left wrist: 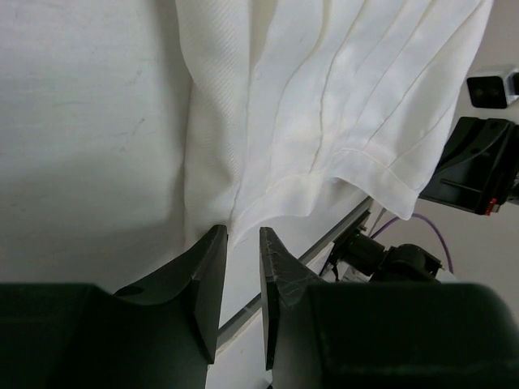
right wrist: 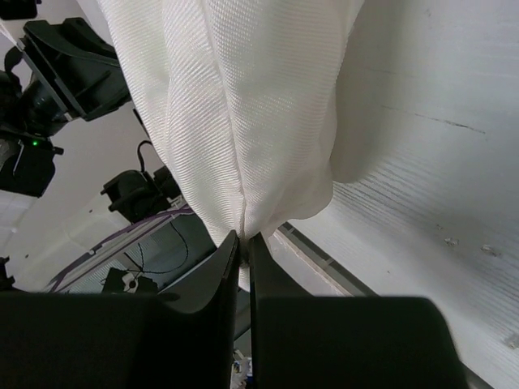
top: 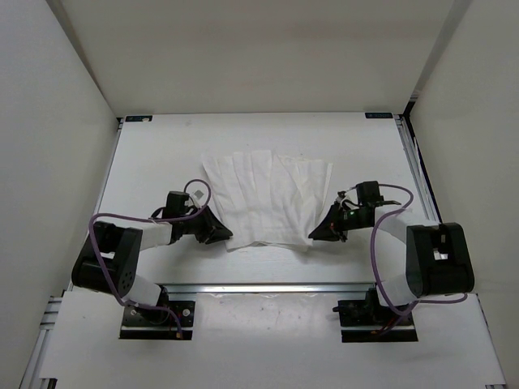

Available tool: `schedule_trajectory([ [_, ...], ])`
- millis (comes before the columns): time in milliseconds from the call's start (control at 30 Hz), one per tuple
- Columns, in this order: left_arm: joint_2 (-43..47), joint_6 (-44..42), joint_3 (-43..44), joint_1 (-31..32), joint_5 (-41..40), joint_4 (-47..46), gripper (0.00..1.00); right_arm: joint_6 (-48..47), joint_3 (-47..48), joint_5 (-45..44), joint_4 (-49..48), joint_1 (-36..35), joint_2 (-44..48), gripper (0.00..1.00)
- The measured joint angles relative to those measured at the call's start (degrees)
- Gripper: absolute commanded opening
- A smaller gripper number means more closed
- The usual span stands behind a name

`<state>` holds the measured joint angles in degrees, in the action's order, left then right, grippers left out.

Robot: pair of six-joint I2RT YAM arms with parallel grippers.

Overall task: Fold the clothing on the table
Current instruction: Flatten the skirt out

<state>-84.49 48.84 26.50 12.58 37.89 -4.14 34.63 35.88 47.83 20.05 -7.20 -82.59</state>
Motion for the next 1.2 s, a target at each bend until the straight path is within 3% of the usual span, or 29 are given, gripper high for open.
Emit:
schedule_trajectory([
  [333,-1.03,-1.88,-0.09,4.55,-4.11,0.87,0.33,0.61,0.74,0.31,-0.94,-0.24,-1.16,0.00],
  [500,-3.26,-2.45,1.75,8.37,-4.37,-0.04,0.33,1.51,-2.14,-0.46,-1.49,3.63,0.39,0.00],
  [833,-3.69,-4.96,2.71,5.25,-3.45,1.92,0.34,-0.63,-3.34,-11.41,8.02,6.40,0.09,0.00],
  [967,-3.32,-7.67,5.16,2.71,-3.98,6.82,0.35,-1.33,-2.27,-15.82,12.09,5.97,-2.01,0.00],
  [1200,-0.76,-17.64,11.85,4.81,-16.00,19.78,0.33,-2.29,-1.75,-18.32,13.64,6.05,-3.96,0.00],
])
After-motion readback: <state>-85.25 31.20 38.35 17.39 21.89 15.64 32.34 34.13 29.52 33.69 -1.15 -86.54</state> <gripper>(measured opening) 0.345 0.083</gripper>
